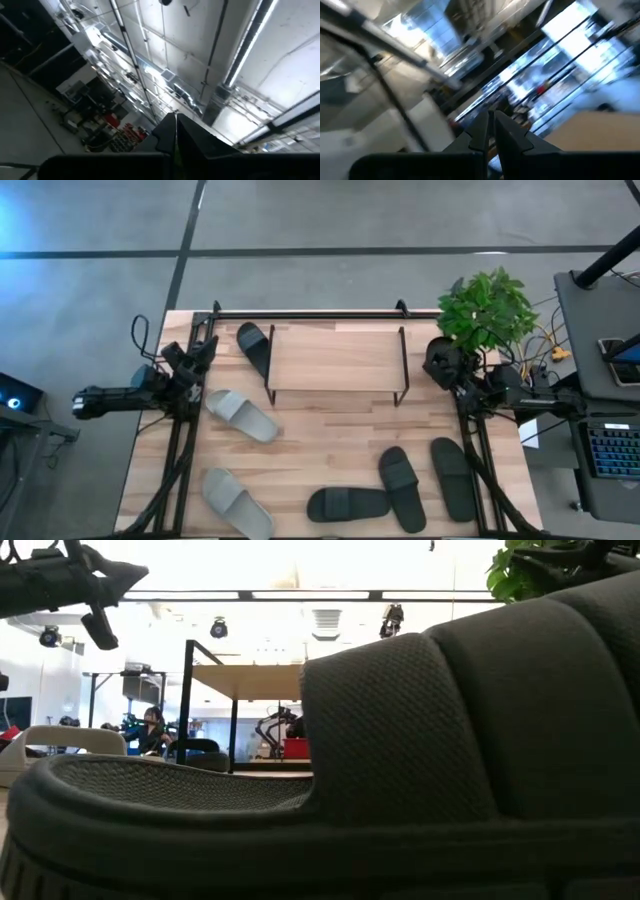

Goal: Pick and place slides into the shelf
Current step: Put the black slipper on the shelf

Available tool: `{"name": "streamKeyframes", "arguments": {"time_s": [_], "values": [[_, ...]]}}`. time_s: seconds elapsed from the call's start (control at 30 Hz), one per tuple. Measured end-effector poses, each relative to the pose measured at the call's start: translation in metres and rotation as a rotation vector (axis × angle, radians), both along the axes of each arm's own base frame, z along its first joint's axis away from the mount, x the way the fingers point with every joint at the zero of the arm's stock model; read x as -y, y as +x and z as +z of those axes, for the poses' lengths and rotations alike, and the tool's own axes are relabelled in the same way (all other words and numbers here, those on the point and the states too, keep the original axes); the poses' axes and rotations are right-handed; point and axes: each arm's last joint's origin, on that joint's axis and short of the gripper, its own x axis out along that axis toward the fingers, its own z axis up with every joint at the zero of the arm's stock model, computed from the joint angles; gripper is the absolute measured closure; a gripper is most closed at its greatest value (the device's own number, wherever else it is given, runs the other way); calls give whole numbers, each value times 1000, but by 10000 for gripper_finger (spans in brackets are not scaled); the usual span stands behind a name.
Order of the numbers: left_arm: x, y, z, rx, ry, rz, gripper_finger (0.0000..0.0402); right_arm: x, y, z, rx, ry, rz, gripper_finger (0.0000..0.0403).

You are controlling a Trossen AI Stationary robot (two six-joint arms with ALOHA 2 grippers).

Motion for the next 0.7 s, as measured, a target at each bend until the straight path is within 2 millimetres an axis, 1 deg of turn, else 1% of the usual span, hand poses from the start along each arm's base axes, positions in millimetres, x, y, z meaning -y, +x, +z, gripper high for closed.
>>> {"name": "streamKeyframes", "arguments": {"time_s": [0.13, 0.27, 0.4, 0.57, 0.63, 0.7], "values": [[0, 2, 0, -17, -4, -2, 400, -6, 2, -3, -39, 15, 223, 381], [0, 7, 2, -49, -6, -2, 400, -8, 3, -5, -67, 67, 315, 381], [-1, 12, 3, -91, -8, -2, 400, -9, 8, -11, -137, 73, 317, 381], [-1, 20, 5, -136, -11, -2, 400, -9, 20, -22, -265, 51, 235, 381], [-1, 23, 6, -152, -11, -5, 400, -9, 23, -21, -258, 29, 236, 381], [-1, 25, 7, -149, -9, -7, 400, -10, 25, -14, -234, -16, 236, 381]]}}
